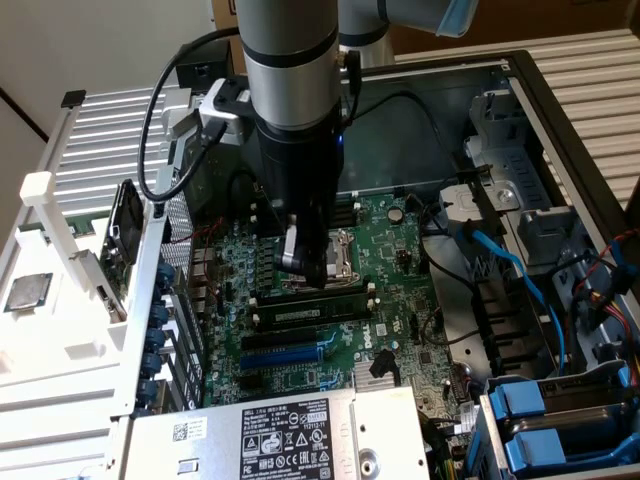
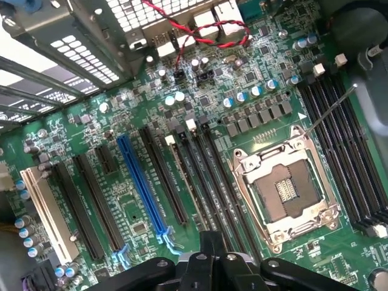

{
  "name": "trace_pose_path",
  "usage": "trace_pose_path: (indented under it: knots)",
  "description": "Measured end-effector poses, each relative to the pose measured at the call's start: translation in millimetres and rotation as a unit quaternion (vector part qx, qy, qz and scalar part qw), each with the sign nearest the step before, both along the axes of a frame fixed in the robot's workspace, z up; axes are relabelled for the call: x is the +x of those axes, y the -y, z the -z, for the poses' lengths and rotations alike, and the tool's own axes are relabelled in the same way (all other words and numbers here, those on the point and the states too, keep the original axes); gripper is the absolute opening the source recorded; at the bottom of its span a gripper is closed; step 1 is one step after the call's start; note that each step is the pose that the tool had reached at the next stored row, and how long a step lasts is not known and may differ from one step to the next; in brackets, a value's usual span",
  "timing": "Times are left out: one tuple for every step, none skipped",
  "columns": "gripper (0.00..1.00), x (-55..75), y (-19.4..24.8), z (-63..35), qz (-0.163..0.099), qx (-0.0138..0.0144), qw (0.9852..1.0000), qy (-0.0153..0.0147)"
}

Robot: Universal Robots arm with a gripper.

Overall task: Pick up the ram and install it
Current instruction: 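Press down the ram until it locks into place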

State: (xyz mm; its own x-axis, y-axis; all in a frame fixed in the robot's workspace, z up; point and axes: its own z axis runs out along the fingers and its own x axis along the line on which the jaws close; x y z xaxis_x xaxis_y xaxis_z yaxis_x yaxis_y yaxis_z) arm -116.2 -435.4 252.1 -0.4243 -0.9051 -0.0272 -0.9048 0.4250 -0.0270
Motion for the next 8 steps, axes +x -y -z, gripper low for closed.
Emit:
trace_pose_path:
  knots:
    - [0.11,0.0,0.0,0.0,0.008,0.0000,1.0000,0.0000]
    - [0.11,0.0,0.0,0.1,0.016,0.0000,0.9999,0.0000]
    - [0.11,0.0,0.0,0.1,0.025,0.0000,0.9997,0.0000]
    - [0.11,0.0,0.0,0.1,0.032,0.0000,0.9995,0.0000]
    - [0.11,0.0,0.0,0.2,0.040,0.0000,0.9992,0.0000]
    - [0.11,0.0,0.0,0.2,0.048,0.0000,0.9988,0.0000]
    - [0.11,0.0,0.0,0.2,0.057,0.0000,0.9984,0.0000]
    - [0.11,0.0,0.0,0.3,0.065,0.0000,0.9979,0.0000]
